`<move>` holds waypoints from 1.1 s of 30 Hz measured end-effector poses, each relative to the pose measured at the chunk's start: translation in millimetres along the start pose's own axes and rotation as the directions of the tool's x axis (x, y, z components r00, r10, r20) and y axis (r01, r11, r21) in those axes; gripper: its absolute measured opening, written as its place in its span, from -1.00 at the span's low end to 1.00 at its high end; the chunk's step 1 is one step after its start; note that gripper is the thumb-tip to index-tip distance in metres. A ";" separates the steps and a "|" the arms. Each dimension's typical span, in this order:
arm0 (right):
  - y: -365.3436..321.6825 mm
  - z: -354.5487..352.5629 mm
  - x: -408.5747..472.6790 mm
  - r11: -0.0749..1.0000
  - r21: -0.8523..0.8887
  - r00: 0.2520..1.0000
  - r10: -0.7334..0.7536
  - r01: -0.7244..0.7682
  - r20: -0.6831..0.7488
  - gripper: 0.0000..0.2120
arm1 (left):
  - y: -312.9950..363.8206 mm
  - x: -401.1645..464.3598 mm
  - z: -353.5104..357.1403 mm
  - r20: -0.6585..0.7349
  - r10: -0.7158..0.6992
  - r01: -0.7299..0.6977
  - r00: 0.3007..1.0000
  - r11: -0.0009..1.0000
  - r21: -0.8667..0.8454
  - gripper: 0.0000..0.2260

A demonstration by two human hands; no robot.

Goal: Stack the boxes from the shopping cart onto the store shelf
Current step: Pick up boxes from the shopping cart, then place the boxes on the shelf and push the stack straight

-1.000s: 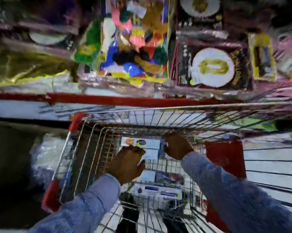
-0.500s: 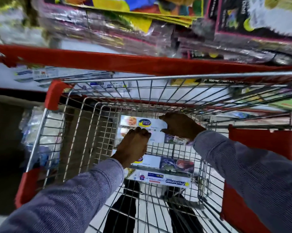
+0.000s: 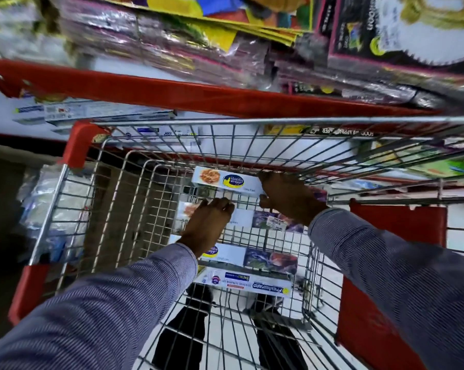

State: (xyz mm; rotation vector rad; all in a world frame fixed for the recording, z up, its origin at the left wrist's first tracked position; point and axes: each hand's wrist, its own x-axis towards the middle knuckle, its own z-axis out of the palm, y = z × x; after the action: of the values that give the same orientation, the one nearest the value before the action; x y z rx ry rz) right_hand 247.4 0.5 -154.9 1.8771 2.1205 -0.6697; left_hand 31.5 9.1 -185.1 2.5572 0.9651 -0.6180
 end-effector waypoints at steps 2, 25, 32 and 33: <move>-3.5 -12.8 -4.8 1.000 -0.021 1.000 0.011 -0.011 -0.019 -0.48 | 3.5 -5.9 -8.3 0.013 0.005 -0.005 1.000 1.000 -0.019 -0.47; -114.3 -483.1 -226.7 0.952 -0.221 0.839 -0.292 0.211 -0.459 -0.68 | 43.8 -255.1 -424.5 -0.655 0.047 -0.088 0.754 0.996 -0.030 -0.41; -111.1 -560.5 -250.6 0.953 -0.250 0.747 -0.292 0.172 -0.597 -0.79 | 41.9 -257.4 -519.8 -0.740 0.029 -0.029 0.671 0.999 0.013 -0.42; -107.8 -567.3 -248.6 0.957 -0.241 0.741 -0.278 0.159 -0.612 -0.79 | 41.4 -255.8 -528.2 -0.747 0.019 -0.022 0.665 1.000 0.006 -0.43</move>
State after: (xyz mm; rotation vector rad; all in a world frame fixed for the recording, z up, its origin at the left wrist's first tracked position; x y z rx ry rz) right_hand 250.9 46.7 472.1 1.9548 2.7297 0.1857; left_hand 33.2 80.6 398.9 2.8340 1.1460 0.5340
